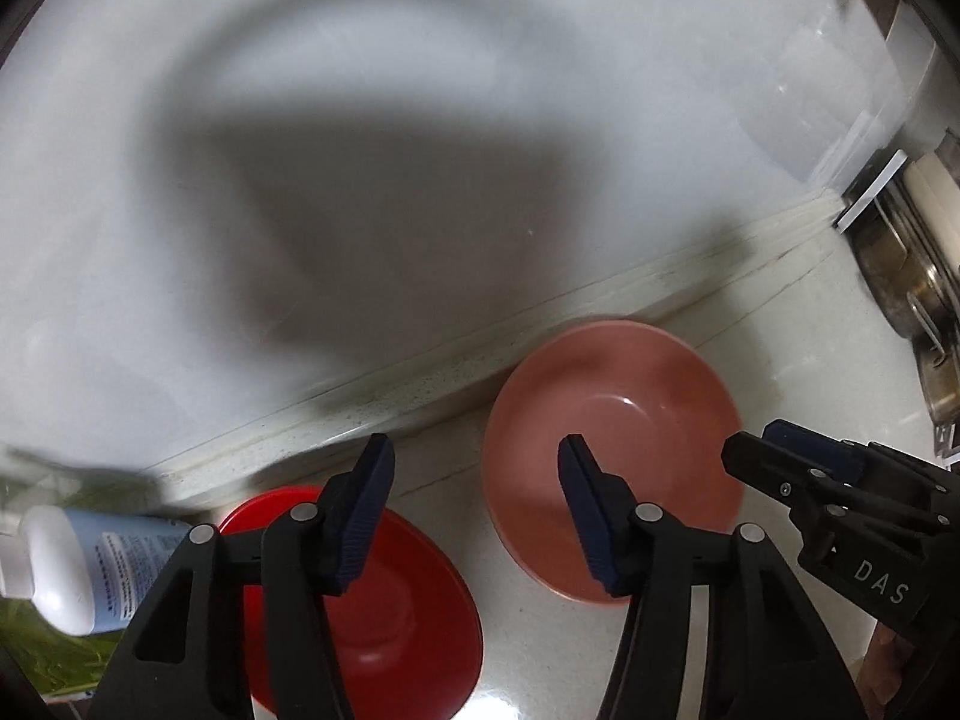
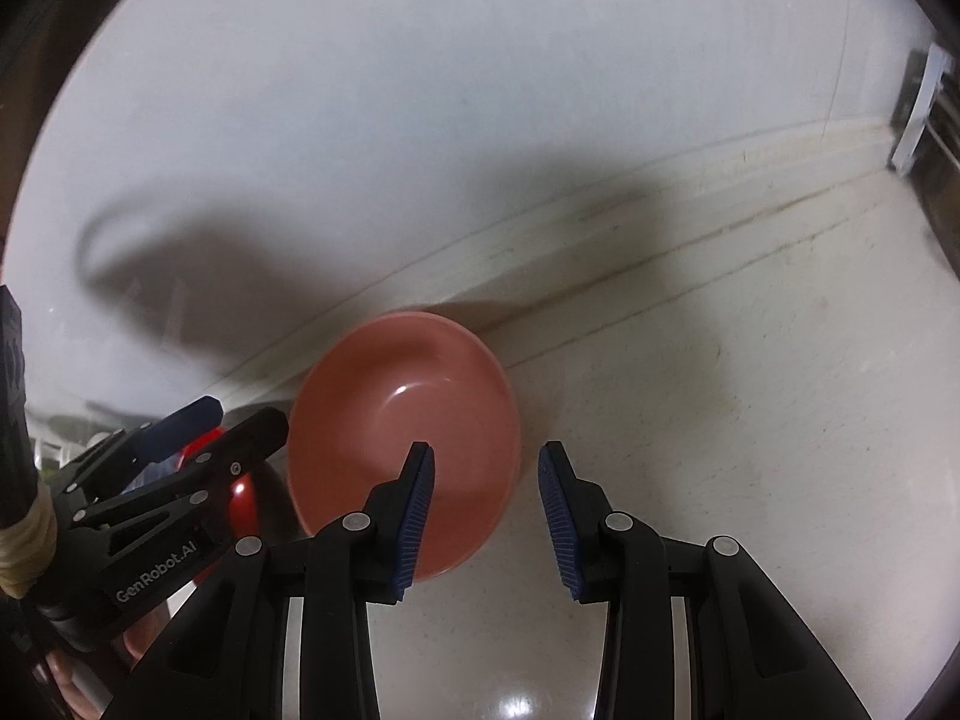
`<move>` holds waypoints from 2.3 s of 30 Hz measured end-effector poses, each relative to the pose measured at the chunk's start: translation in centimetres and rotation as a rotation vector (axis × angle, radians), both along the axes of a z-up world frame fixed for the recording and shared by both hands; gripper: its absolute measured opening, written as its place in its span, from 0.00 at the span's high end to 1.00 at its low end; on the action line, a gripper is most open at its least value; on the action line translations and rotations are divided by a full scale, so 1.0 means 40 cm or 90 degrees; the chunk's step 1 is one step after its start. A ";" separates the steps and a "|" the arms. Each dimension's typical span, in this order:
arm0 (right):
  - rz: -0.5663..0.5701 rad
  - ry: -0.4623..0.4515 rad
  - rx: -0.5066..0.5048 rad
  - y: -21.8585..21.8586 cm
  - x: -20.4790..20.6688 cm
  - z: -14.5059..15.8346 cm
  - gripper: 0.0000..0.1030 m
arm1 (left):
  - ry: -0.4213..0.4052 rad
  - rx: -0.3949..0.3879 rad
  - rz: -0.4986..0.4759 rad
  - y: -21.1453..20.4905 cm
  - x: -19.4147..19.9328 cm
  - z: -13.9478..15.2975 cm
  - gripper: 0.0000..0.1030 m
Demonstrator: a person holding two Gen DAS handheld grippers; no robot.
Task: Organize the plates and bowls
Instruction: 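Close both tools on the rim of the pink bowl, then lift the pink bowl with both tools and carry it to the cream bowl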
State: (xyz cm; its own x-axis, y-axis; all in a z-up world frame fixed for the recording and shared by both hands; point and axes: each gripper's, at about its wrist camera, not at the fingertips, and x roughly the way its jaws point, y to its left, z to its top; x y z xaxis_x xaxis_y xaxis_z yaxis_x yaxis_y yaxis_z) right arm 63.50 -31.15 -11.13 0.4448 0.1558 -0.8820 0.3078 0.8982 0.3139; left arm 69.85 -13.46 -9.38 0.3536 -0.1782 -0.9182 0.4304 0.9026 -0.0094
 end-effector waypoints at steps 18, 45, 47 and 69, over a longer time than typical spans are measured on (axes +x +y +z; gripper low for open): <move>-0.002 0.050 0.027 0.001 0.004 -0.073 0.88 | 0.095 -0.032 0.034 -0.028 0.032 -0.094 0.89; -0.013 -0.024 -0.030 0.035 -0.186 0.059 0.91 | 0.068 -0.096 0.036 0.032 -0.219 0.083 0.93; -0.014 -0.030 -0.039 0.044 -0.212 0.073 0.91 | 0.064 -0.098 0.032 0.042 -0.248 0.099 0.93; -0.064 -0.076 -0.075 -0.025 -0.611 0.183 0.91 | 0.037 -0.128 -0.056 -0.004 -0.612 0.189 0.91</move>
State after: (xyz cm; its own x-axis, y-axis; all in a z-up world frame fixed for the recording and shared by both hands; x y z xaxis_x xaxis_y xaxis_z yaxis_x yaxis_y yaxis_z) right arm 39.06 -32.14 -3.80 0.5560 0.0050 -0.8312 0.3638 0.8976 0.2488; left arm 45.39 -13.64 -1.83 0.2754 -0.3871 -0.8800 0.5012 0.8389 -0.2122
